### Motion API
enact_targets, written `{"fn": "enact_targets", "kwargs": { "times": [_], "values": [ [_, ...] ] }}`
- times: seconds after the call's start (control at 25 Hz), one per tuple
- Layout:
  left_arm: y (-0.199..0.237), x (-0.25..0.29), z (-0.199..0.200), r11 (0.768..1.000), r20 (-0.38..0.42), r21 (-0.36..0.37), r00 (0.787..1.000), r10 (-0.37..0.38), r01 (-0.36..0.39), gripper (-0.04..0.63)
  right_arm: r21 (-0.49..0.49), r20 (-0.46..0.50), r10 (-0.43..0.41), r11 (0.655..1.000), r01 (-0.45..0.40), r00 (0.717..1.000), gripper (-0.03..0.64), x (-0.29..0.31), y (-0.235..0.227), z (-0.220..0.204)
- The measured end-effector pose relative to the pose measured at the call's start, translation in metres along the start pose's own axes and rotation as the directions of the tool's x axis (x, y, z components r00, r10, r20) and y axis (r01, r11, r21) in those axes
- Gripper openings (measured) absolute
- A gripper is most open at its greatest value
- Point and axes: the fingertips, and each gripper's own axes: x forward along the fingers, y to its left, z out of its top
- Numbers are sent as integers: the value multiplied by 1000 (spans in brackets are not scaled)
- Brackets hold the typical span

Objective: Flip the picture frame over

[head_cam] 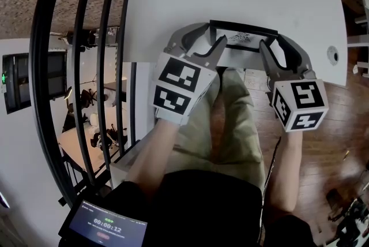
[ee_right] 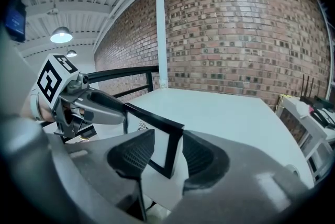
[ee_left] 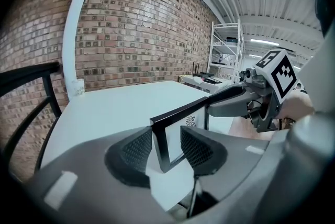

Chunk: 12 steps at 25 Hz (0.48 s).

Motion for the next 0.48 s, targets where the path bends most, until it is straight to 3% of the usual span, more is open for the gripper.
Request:
{"fn": "enact_targets", "kwargs": {
  "times": [0.48],
  "values": [
    [10, 17, 3, 1000, -6, -24, 1000, 1, -1, 178, 13, -5, -17, 1000, 17, 1000, 166, 18, -9, 2]
  ]
}}
